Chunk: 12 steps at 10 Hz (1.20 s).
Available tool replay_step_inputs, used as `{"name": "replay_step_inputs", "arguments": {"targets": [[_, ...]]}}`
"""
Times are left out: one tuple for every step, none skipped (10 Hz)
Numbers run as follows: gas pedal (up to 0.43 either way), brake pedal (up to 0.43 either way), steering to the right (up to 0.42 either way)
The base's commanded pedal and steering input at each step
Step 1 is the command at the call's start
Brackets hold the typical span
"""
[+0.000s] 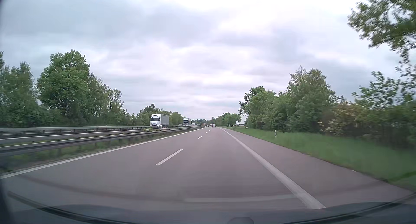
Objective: Follow the waypoints while adhering to traffic rules and regulations
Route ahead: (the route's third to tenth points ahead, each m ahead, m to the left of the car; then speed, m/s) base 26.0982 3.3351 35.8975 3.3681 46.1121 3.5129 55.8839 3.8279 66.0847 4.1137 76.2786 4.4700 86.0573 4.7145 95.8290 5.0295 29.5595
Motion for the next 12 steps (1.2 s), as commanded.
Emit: {"name": "replay_step_inputs", "arguments": {"targets": [[0.130,0.000,-0.002],[0.130,0.000,-0.002],[0.130,0.000,-0.003],[0.130,0.000,-0.003],[0.130,0.000,-0.003],[0.130,0.000,-0.002],[0.130,0.000,-0.002],[0.130,0.000,-0.002],[0.130,0.000,-0.001],[0.130,0.000,-0.001],[0.130,0.000,-0.001],[0.130,0.000,-0.001]]}}
